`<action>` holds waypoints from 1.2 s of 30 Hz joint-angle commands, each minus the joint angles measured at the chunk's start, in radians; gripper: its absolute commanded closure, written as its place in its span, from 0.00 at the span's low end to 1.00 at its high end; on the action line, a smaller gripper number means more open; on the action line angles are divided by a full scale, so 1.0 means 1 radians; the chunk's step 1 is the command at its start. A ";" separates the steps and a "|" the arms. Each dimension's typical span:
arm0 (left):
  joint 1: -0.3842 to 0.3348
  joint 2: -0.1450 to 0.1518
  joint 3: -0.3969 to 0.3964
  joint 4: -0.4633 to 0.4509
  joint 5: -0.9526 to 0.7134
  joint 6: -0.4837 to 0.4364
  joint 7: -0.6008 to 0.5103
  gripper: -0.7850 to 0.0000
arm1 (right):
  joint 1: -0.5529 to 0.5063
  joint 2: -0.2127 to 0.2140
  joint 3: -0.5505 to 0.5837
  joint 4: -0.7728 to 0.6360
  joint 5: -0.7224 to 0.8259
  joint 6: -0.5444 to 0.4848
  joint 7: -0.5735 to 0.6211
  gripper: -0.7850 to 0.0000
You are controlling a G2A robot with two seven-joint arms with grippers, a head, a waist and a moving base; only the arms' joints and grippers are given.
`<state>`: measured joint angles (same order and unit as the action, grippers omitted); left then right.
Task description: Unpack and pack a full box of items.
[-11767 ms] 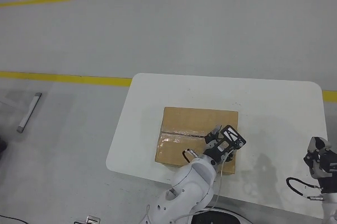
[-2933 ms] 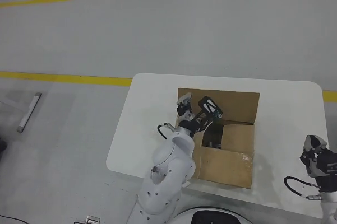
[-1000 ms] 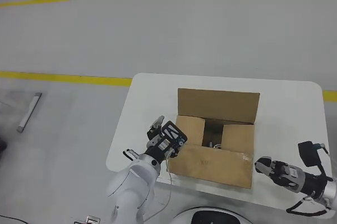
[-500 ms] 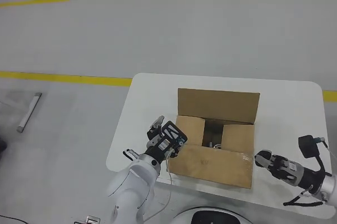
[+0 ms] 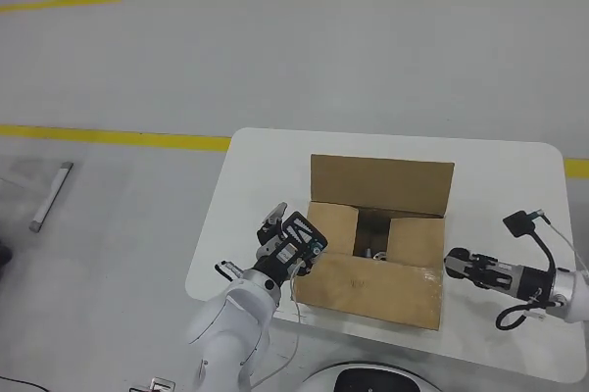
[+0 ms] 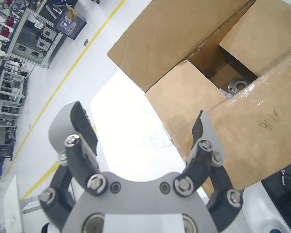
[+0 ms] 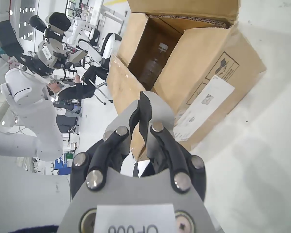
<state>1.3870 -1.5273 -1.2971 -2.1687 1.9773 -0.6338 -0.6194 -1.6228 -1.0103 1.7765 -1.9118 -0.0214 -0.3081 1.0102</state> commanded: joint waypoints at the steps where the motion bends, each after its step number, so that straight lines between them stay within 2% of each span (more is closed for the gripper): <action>1: 0.000 0.000 0.000 0.000 0.000 0.000 0.000 0.00 | 0.007 0.001 -0.006 0.009 -0.018 0.004 -0.012 0.76; 4: 0.000 0.000 0.000 0.000 0.000 0.000 0.000 0.00 | 0.014 0.003 -0.013 0.021 -0.026 0.000 -0.021 0.75; 6: 0.000 0.000 0.000 0.000 0.000 0.000 0.000 0.00 | 0.017 0.004 -0.015 0.025 -0.043 0.002 -0.030 0.67; 10: 0.000 0.000 0.000 0.000 0.000 0.000 0.000 0.00 | 0.021 0.006 -0.031 0.031 -0.054 -0.002 -0.041 0.61; 23: 0.000 0.000 0.000 0.000 0.000 0.000 0.000 0.00 | 0.023 0.012 -0.088 0.018 -0.068 -0.022 -0.037 0.58; 27: 0.000 0.000 0.000 0.000 0.000 0.000 0.000 0.00 | 0.009 0.016 -0.087 -0.004 -0.037 -0.078 -0.004 0.58; 32: 0.000 0.000 0.000 0.000 0.000 0.000 0.000 0.00 | -0.036 0.022 -0.071 -0.050 -0.011 -0.199 0.019 0.55; 34: 0.000 0.000 0.000 0.000 0.000 0.000 0.000 0.00 | -0.068 0.024 -0.054 -0.072 -0.004 -0.271 0.013 0.47; 35: 0.000 0.000 0.000 0.000 0.000 0.000 0.000 0.00 | -0.078 0.025 -0.048 -0.075 -0.013 -0.286 0.010 0.35; 36: 0.000 0.000 0.000 0.000 0.000 0.000 0.000 0.00 | -0.092 0.025 -0.040 -0.081 -0.028 -0.306 0.001 0.34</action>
<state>1.3870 -1.5273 -1.2971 -2.1687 1.9773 -0.6338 -0.6194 -1.7038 -0.9855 1.7296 -1.9891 -0.0360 -0.5963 1.0177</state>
